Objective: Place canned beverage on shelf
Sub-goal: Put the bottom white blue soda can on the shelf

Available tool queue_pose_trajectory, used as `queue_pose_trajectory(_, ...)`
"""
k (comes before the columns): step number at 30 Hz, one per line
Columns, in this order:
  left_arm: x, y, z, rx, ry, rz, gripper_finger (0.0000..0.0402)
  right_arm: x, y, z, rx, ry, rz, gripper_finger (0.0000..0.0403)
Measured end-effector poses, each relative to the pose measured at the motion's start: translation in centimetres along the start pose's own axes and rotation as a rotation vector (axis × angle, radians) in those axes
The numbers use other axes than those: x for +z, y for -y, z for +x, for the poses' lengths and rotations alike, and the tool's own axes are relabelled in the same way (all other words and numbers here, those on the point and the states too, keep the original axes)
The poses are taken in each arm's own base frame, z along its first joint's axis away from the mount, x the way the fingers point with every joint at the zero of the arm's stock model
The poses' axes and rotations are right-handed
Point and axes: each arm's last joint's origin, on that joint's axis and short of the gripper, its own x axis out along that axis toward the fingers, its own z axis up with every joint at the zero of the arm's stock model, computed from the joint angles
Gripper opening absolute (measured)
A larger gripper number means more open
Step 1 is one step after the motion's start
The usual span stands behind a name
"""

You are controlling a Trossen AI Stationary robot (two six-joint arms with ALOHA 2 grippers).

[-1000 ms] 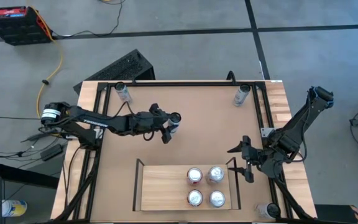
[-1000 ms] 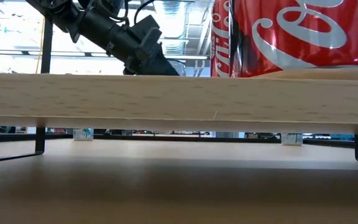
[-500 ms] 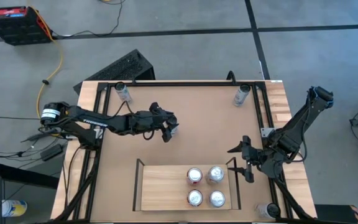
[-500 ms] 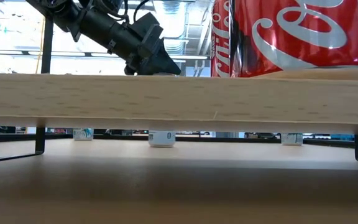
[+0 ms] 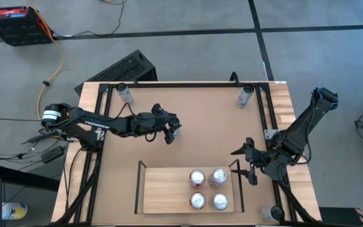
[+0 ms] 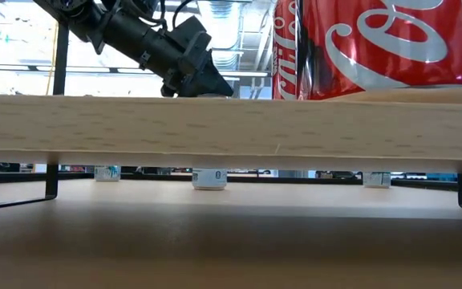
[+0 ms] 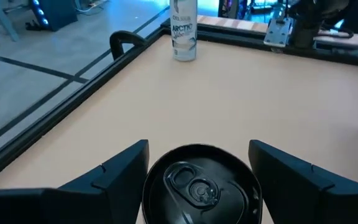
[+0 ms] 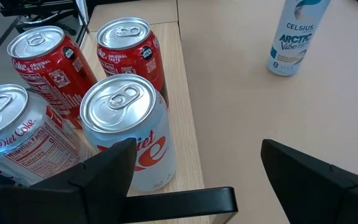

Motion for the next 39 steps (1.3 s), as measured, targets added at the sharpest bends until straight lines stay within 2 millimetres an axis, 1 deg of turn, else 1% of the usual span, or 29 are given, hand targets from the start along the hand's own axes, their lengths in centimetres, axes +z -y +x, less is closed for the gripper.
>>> queue_pose_trajectory(3,0.4,0.0,0.1,0.002,0.011,-0.011,0.0257,0.0,0.0,0.0,0.0,0.0,0.001,0.0369)
queue_pose_trajectory(10,1.5,0.5,0.2,-0.076,0.022,-0.028,0.0257,0.0,0.0,0.0,0.001,0.0,0.001,0.0369)
queue_pose_trajectory(16,2.5,0.6,0.4,-0.065,-0.089,-0.014,0.0259,0.0,0.0,0.0,0.0,0.0,0.001,0.0369)
queue_pose_trajectory(21,3.3,0.8,0.3,-0.046,-0.186,0.002,0.0287,0.0,0.0,0.0,0.0,0.0,0.001,0.0369)
queue_pose_trajectory(23,4.2,0.9,0.3,-0.048,-0.181,0.01,0.0303,0.0,0.0,0.0,0.001,0.0,0.001,0.0369)
queue_pose_trajectory(26,6.1,1.0,0.1,-0.036,-0.19,0.015,0.0325,0.0,0.0,0.0,0.001,0.0,0.001,0.0369)
queue_pose_trajectory(30,9.1,0.9,-0.6,0.015,-0.224,-0.037,0.034,0.0,0.0,0.0,0.001,0.0,0.001,0.0369)
queue_pose_trajectory(33,10.4,0.5,-1.1,0.05,-0.279,-0.111,0.0342,0.0,0.0,0.0,0.001,0.0,0.001,0.0369)
queue_pose_trajectory(36,11.0,0.0,-1.5,0.064,-0.335,-0.2,0.0343,0.0,0.0,0.0,0.001,0.0,0.001,0.0369)
queue_pose_trajectory(39,10.7,-0.9,-1.4,0.077,-0.386,-0.298,0.0343,0.0,0.0,0.0,0.001,0.0,0.001,0.0369)
